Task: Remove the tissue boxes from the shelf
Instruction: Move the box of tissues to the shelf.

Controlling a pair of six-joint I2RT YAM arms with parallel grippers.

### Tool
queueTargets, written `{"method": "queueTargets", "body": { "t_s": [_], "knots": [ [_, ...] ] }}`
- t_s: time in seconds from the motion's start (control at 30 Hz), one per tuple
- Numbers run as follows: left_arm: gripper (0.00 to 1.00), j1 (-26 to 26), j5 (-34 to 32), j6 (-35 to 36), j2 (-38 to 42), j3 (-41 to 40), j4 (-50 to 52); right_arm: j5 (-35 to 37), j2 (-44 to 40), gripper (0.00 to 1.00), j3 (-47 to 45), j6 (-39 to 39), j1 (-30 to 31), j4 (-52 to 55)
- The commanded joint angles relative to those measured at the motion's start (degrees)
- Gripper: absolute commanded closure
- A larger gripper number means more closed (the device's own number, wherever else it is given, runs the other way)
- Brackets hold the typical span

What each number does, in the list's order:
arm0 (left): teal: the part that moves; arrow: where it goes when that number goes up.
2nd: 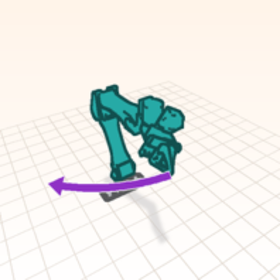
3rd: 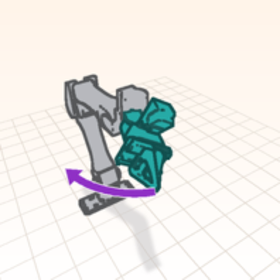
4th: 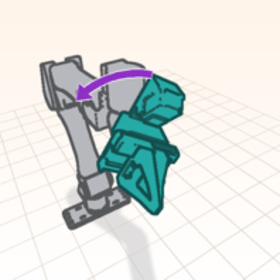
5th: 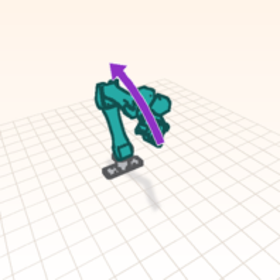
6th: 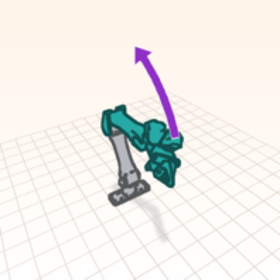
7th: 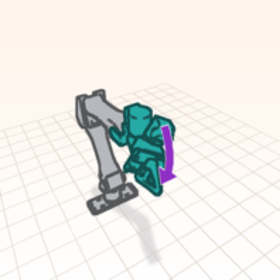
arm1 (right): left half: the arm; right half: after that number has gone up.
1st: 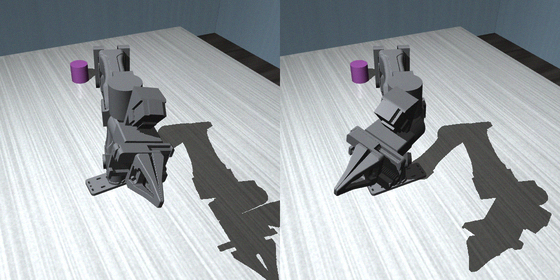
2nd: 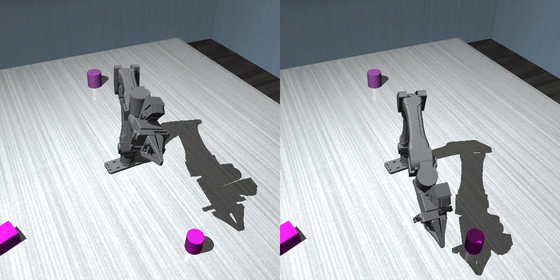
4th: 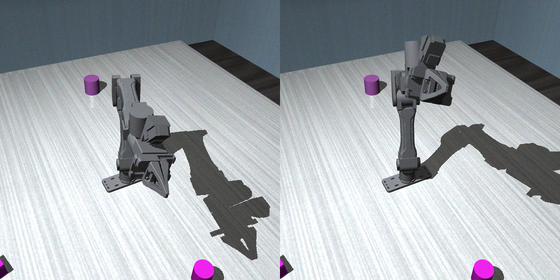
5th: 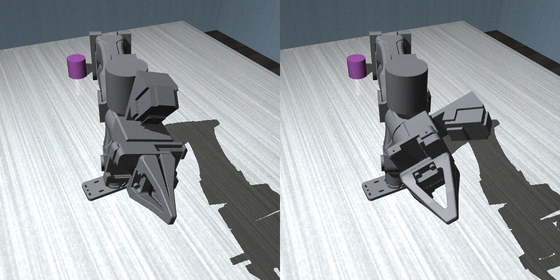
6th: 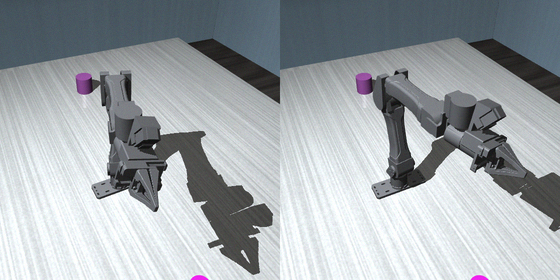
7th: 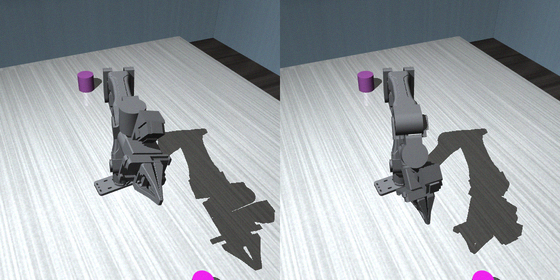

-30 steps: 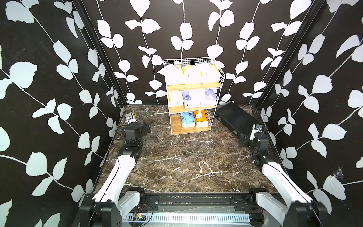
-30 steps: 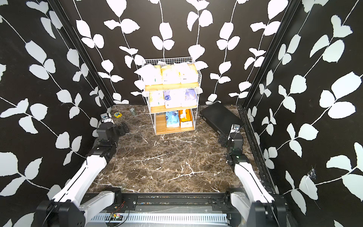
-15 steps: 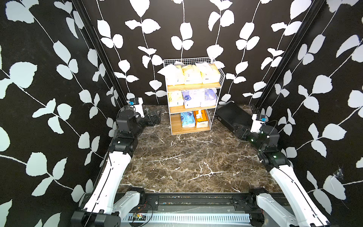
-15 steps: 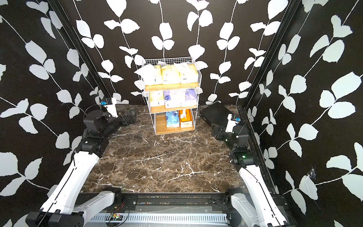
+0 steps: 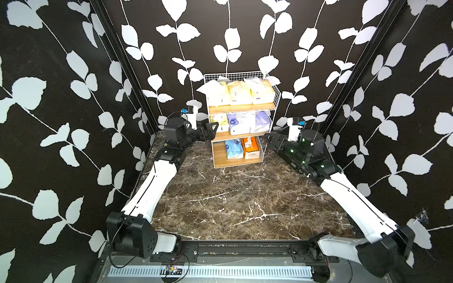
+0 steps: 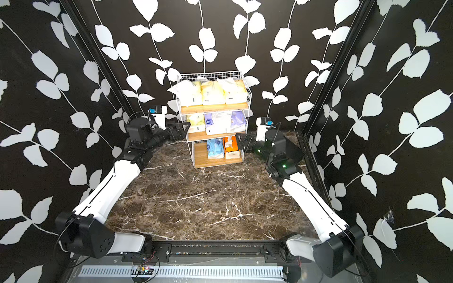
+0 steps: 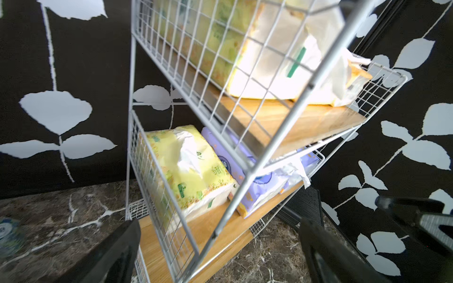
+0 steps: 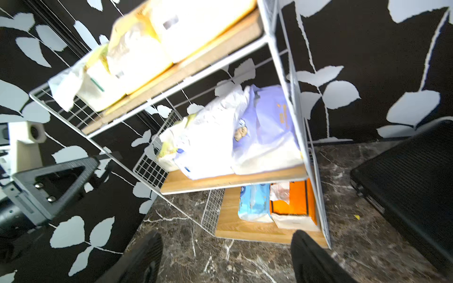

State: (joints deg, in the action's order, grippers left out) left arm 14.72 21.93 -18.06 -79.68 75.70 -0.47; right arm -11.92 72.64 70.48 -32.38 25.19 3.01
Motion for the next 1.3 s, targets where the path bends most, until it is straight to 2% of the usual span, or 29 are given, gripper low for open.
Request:
{"method": "queueTargets", "body": {
  "t_s": [0.0, 0.2, 0.37, 0.8, 1.03, 1.13, 1.27],
  "knots": [
    [0.01, 1.4, 1.5, 3.3, -0.2, 2.4, -1.0, 1.2, 2.3, 0.18, 7.6, -1.4, 2.0, -3.7],
    [0.01, 1.7, 1.7, 4.4, 0.2, -0.2, -2.0, 2.3, 9.1, 0.2, 17.3, -0.7, 2.8, -2.1],
    [0.01, 1.7, 0.7, 5.4, 1.6, -2.2, -1.9, 0.5, 13.4, 0.23, 24.2, -2.1, 3.3, -3.7],
    [0.01, 1.7, 2.2, 4.3, 1.0, -2.4, -2.2, -2.0, 26.0, 0.21, 42.7, -0.9, 5.5, -2.4],
    [0.01, 1.6, 1.7, 4.8, 2.0, -3.2, -2.2, 5.4, 32.1, 0.24, 52.0, 2.3, 6.1, 4.9],
    [0.01, 1.6, 1.3, 5.4, 2.4, -3.3, -1.4, 15.7, 33.7, 0.25, 55.8, 6.1, 7.7, 10.3],
    [0.01, 1.6, 0.7, 6.0, 3.4, -3.9, -1.4, 24.3, 34.3, 0.25, 58.2, 8.9, 8.6, 13.4]
  ]
}}
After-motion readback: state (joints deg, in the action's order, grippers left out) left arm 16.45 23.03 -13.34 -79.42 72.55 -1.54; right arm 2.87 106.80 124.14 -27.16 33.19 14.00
